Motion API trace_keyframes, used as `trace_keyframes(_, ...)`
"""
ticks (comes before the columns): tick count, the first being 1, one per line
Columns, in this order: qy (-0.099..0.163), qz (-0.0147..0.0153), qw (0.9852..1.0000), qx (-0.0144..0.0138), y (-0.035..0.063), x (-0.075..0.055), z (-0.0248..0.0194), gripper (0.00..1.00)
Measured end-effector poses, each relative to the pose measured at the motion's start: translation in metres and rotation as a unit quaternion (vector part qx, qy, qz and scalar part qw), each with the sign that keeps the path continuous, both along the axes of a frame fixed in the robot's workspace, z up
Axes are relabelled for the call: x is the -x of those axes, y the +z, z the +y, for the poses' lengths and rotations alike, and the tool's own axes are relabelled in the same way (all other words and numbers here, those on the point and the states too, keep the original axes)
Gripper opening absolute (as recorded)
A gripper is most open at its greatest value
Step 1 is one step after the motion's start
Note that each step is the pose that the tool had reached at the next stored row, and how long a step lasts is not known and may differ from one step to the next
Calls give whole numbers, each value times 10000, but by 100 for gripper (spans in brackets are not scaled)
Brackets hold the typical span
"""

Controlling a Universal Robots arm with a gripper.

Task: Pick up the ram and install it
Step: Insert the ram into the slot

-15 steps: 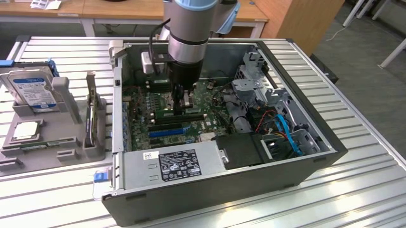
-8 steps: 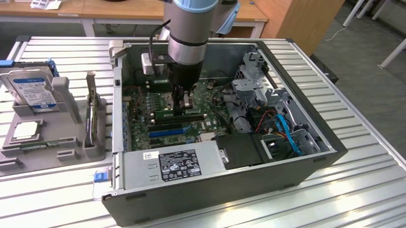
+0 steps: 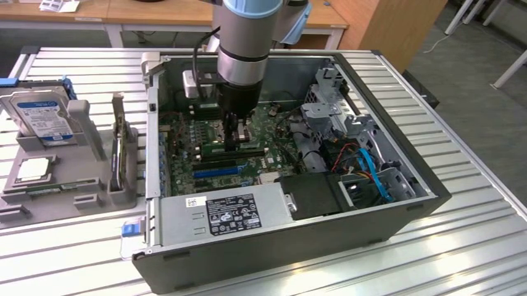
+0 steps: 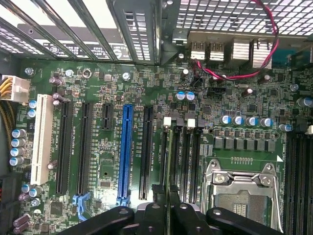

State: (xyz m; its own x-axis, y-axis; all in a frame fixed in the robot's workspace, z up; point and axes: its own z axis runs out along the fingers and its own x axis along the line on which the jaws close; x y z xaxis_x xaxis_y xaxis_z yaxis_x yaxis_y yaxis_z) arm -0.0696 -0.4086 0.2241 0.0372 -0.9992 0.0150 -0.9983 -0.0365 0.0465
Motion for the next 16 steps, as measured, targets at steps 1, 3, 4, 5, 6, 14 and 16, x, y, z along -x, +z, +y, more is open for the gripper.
trace_keyframes(1,0,0,10000,1,-2,0,0,13)
trace_keyframes(3,-1,0,10000,1,-2,1,0,13)
trace_keyframes(4,-1,0,10000,1,-3,0,0,13)
trace_keyframes(5,-1,0,10000,1,-4,-3,0,13)
trace_keyframes(6,-1,0,10000,0,-4,-4,0,13)
trace_keyframes(14,0,0,10000,1,-5,-9,0,13)
trace_keyframes(16,0,0,10000,0,-8,-9,0,13)
